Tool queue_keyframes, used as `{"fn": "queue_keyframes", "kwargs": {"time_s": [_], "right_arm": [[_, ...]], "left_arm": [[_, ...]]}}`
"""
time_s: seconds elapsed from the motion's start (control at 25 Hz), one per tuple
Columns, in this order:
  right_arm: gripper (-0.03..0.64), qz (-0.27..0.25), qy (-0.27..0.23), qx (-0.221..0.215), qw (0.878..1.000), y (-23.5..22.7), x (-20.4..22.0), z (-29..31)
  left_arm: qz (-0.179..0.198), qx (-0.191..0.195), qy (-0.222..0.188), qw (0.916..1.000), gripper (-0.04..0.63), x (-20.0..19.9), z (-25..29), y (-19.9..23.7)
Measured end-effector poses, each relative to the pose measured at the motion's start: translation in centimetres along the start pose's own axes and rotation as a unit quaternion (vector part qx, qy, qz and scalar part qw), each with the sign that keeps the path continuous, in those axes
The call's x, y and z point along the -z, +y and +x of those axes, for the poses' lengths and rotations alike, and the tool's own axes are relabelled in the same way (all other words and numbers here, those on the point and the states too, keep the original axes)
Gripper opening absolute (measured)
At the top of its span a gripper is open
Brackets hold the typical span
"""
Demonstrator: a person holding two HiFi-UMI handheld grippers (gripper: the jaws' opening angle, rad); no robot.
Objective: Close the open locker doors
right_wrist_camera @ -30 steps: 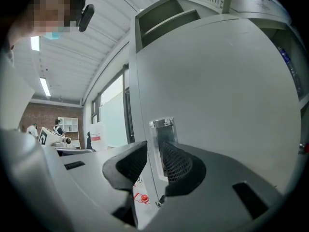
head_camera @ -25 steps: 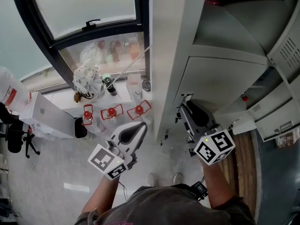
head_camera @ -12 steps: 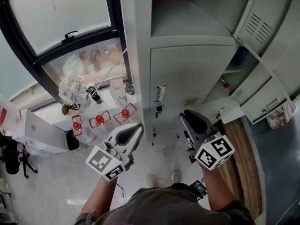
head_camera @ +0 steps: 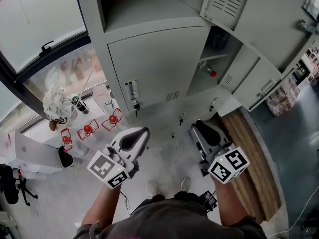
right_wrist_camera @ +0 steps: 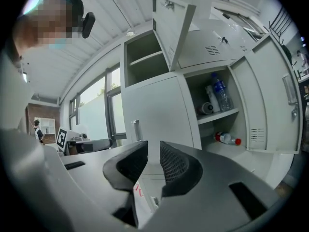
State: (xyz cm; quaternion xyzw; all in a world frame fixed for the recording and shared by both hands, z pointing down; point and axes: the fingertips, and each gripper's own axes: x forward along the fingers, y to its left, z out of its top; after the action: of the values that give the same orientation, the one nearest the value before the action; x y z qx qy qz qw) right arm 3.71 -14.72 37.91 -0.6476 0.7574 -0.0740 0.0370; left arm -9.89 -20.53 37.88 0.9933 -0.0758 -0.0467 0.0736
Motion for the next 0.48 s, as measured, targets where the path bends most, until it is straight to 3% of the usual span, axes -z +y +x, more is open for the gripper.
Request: {"fn": "queue_keyframes", "kwargs": {"time_s": [0.2,0.48], "right_arm": [[0.069,0.009,-0.017,0.013,1.000,-3.6,-0.8,-4.3],[0.069,0.016,-0.022,0.005,1.000,-10.6,-1.8,-10.9]], "left_arm": [[0.007,0.014,0.010,0.9998,0.009,0.4,3.6,-3.8],[0.012,0.001,0.007,0.9999,0.009,1.0,10.7,-9.3]]}}
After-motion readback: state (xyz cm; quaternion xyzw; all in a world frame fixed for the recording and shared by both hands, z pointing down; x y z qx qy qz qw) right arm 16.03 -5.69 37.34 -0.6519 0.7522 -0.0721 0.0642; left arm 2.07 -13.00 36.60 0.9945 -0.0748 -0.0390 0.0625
